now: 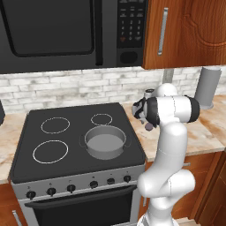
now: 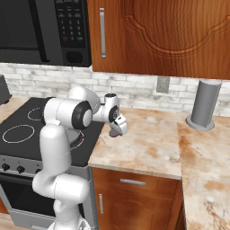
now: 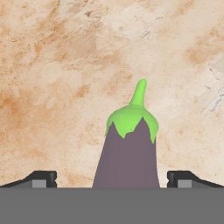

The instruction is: Turn on the burner for the pot on the stove. Wait thirty seconds for the pot to heat up. Then add the eggplant to the pot.

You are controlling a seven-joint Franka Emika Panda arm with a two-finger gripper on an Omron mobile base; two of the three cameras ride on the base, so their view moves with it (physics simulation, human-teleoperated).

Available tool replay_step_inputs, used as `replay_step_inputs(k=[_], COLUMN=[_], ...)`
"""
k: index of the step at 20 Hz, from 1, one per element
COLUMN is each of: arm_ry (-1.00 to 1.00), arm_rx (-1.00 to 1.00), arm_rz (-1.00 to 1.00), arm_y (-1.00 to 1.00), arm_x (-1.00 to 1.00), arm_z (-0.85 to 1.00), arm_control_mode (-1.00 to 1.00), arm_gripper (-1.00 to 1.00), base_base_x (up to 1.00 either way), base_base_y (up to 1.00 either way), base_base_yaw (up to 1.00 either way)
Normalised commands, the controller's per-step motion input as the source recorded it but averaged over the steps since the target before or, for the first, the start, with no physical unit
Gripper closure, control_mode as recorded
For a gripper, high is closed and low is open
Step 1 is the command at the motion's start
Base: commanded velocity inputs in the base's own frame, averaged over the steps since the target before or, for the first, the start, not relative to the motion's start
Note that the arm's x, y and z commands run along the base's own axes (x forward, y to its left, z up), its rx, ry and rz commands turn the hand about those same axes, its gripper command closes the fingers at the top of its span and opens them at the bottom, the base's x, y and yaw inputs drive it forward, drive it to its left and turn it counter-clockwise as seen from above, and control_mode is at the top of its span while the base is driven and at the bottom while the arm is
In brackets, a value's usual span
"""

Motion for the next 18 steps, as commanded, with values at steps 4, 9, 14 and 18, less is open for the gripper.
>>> replay_step_inputs(k=[4,9,14,18], arm_ry=[0.00,0.00,0.00,0.00], arm_rx=[0.00,0.00,0.00,0.00], arm_rz=[0.00,0.00,0.00,0.00], arm_y=[0.00,0.00,0.00,0.00], arm_x=[0.00,0.00,0.00,0.00], arm_z=[0.00,0.00,0.00,0.00], arm_control_mode=[-1.00,-1.00,-1.00,-1.00], arm_gripper=[-1.00,-1.00,-1.00,-1.00], base_base_x=[0.00,0.00,0.00,0.00], base_base_y=[0.00,0.00,0.00,0.00], base_base_yaw=[0.00,0.00,0.00,0.00])
